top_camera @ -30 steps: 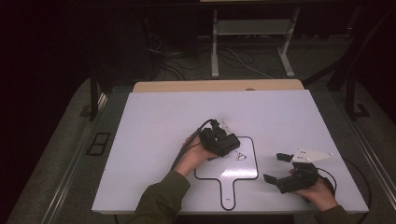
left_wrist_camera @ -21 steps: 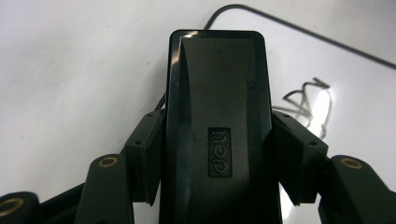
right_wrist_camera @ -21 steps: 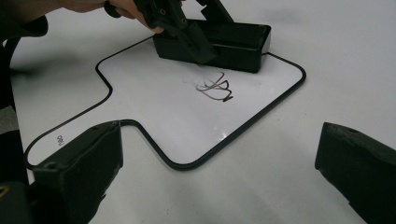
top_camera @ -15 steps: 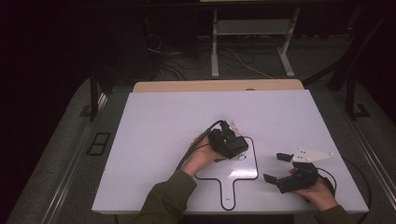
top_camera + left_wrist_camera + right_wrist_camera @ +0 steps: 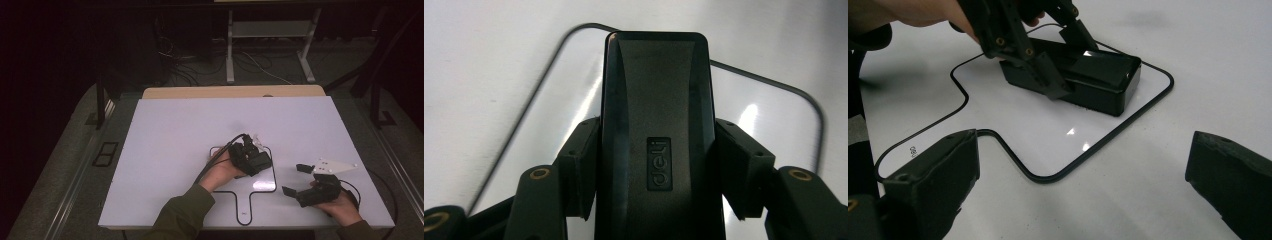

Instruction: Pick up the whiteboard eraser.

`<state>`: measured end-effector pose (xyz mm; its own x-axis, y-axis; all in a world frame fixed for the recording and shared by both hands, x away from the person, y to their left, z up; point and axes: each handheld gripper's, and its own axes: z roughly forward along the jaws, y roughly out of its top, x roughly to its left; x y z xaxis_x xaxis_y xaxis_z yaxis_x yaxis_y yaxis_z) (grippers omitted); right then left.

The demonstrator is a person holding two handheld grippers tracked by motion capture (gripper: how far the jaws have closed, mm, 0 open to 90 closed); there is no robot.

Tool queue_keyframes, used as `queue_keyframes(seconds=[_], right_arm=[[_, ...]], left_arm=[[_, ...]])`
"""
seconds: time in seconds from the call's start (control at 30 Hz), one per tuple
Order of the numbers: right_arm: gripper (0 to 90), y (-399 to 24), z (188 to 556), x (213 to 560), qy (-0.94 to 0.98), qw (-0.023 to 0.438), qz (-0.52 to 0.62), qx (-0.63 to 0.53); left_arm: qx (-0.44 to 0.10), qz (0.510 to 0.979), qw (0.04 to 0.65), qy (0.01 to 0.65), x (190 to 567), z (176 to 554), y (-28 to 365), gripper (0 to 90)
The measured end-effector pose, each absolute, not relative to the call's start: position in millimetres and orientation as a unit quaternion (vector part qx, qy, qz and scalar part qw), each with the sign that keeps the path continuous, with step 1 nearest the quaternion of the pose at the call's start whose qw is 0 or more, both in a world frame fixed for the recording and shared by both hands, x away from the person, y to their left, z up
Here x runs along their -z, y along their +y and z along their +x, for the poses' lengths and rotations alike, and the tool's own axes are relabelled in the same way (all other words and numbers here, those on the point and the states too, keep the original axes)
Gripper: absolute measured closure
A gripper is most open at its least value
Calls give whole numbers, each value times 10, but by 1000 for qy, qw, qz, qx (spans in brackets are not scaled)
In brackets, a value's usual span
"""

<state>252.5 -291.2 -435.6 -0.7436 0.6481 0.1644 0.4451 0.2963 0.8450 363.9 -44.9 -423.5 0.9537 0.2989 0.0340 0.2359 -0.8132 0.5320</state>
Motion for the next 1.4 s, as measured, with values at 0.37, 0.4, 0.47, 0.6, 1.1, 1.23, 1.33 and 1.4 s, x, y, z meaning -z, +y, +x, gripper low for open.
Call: queue_keyframes(seconds=[0.37, 0.4, 0.47, 0.6, 1.1, 1.23, 1.33, 1.4], right_arm=[[0, -2920, 2531, 4357, 798, 104, 342, -485], [0, -2919, 2532, 4358, 798, 104, 342, -485], [0, -2915, 2532, 4359, 798, 104, 343, -485], [0, -2919, 2524, 4353, 797, 104, 343, -486], [0, -2921, 2534, 4361, 798, 103, 342, -486], [0, -2918, 2526, 4357, 798, 104, 342, -486], [0, -2915, 2527, 4357, 798, 104, 342, -486], [0, -2914, 2531, 4360, 798, 104, 343, -484]], left_arm=[[-71, 948, 267, 158, 4235, 3776, -492, 394], [-69, 949, 267, 155, 4234, 3763, -503, 394], [-64, 950, 266, 149, 4232, 3733, -530, 394], [-58, 952, 266, 138, 4234, 3642, -596, 394], [-72, 954, 257, 137, 4235, 3692, -594, 393], [-63, 955, 263, 126, 4241, 3562, -601, 393], [-61, 955, 263, 127, 4240, 3583, -584, 393], [-70, 953, 263, 135, 4243, 3632, -576, 393]])
